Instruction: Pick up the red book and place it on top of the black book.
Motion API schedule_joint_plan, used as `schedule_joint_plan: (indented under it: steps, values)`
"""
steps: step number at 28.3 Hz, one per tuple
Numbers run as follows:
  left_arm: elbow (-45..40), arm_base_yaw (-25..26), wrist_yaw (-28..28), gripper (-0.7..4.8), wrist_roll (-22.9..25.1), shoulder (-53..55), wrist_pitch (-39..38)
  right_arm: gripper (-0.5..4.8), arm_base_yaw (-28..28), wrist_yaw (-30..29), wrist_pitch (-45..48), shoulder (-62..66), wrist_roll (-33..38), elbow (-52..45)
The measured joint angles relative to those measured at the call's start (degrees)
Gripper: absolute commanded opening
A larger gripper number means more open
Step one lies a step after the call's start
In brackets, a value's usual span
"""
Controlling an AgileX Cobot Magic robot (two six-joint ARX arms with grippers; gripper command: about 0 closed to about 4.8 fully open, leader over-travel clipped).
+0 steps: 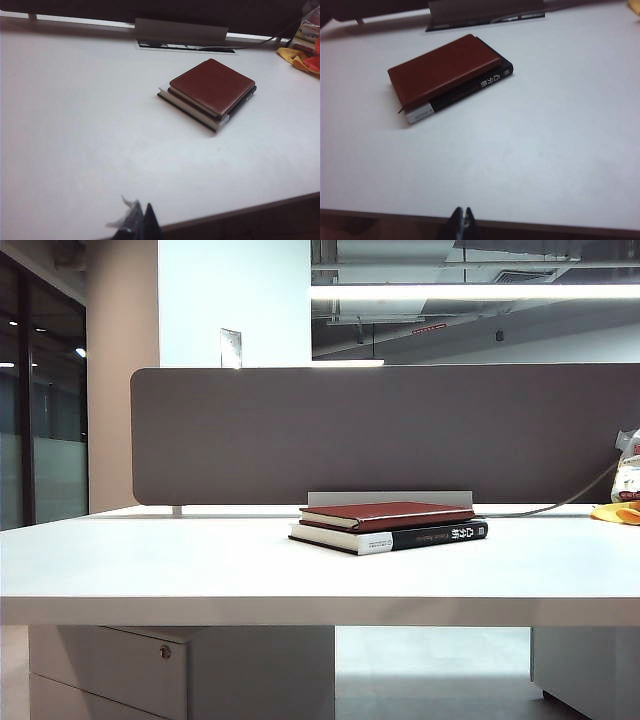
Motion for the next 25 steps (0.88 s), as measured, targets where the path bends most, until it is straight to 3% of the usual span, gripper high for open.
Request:
schedule_joint_plan:
  steps: [5,12,25]
  values:
    - [-7.72,-0.02,-1.18,-0.06,-1.49,-11.37,1.18,-0.06,0.00,0.26,1.62,-9.20,2.23,-8.74]
    - [-13.68,-0.02,-1.81,-0.06,-3.61,-19.41,0.24,-0.06,0.00,0.31,2.21,-17.00,3.23,-15.04]
    - [-18.03,-0.02,-2.03,-0.06,-3.87,-20.59,-1.84,-0.06,0.00,1.46,2.71,-22.32,4.39,-21.07]
